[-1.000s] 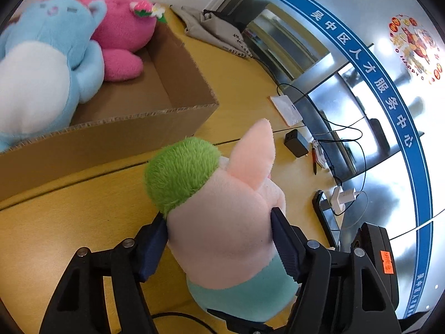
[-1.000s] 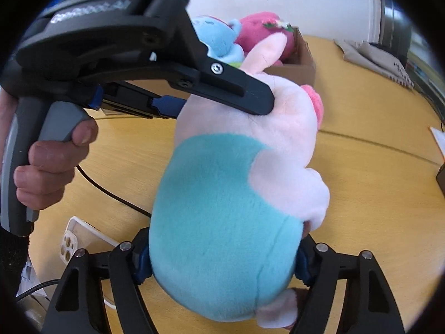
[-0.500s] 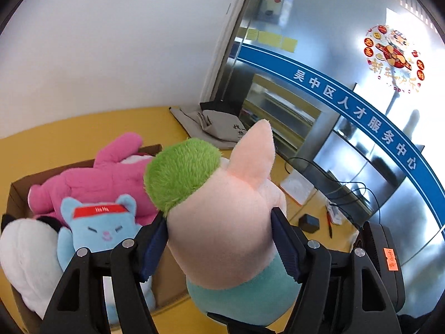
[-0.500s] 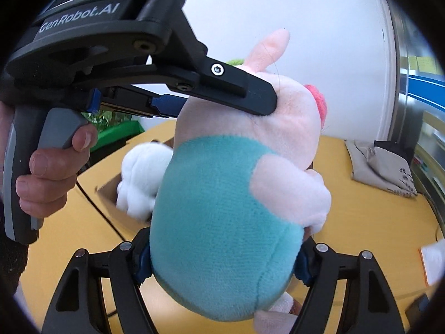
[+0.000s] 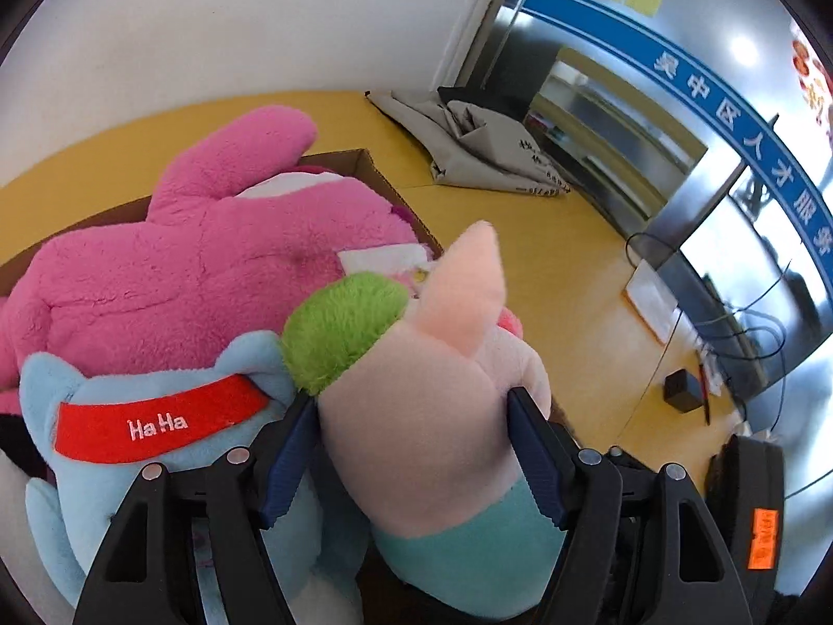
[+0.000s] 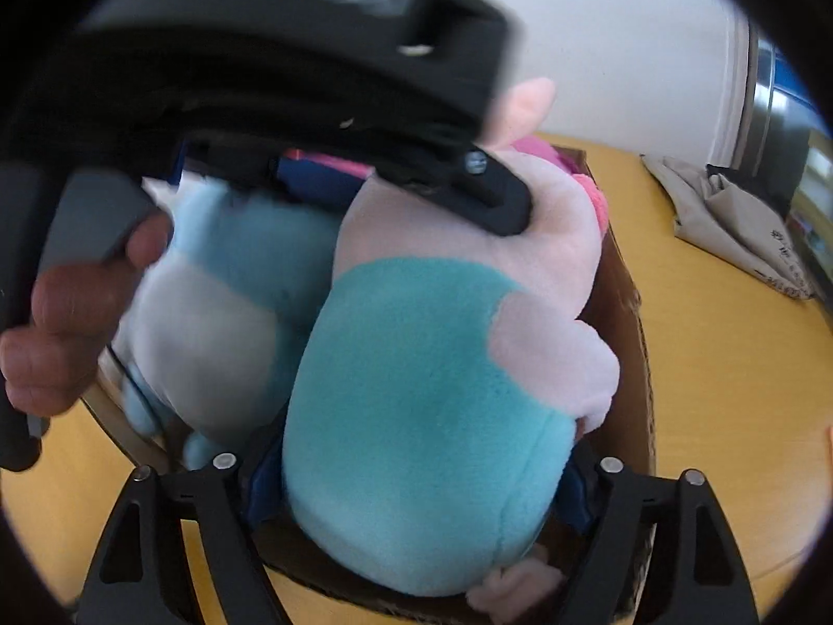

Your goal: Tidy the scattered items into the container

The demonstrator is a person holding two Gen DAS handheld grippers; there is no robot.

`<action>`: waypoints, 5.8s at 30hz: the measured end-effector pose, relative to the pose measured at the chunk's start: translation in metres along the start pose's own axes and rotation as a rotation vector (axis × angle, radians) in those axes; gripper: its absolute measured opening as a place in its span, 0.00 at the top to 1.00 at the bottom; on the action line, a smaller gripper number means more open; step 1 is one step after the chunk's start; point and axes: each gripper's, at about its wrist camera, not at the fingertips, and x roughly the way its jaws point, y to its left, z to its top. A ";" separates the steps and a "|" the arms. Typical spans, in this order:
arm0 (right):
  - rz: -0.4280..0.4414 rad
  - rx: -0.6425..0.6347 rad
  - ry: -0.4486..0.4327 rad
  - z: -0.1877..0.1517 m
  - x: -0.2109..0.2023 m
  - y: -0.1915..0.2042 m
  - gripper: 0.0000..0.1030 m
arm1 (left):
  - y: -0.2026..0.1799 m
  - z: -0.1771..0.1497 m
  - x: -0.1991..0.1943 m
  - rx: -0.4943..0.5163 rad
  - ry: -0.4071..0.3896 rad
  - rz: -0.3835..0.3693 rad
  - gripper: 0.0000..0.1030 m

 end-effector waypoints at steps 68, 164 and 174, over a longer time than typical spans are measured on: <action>-0.291 0.099 -0.121 -0.052 -0.152 0.025 0.00 | 0.010 -0.205 -0.192 -0.251 -0.232 0.339 0.00; 0.571 -1.123 0.062 -0.086 -0.132 0.118 0.23 | -0.076 -0.237 -0.178 0.884 0.210 -0.035 0.21; 0.436 -1.183 -0.050 0.063 -0.094 0.090 0.24 | 0.007 -0.082 -0.196 0.995 0.124 0.074 0.21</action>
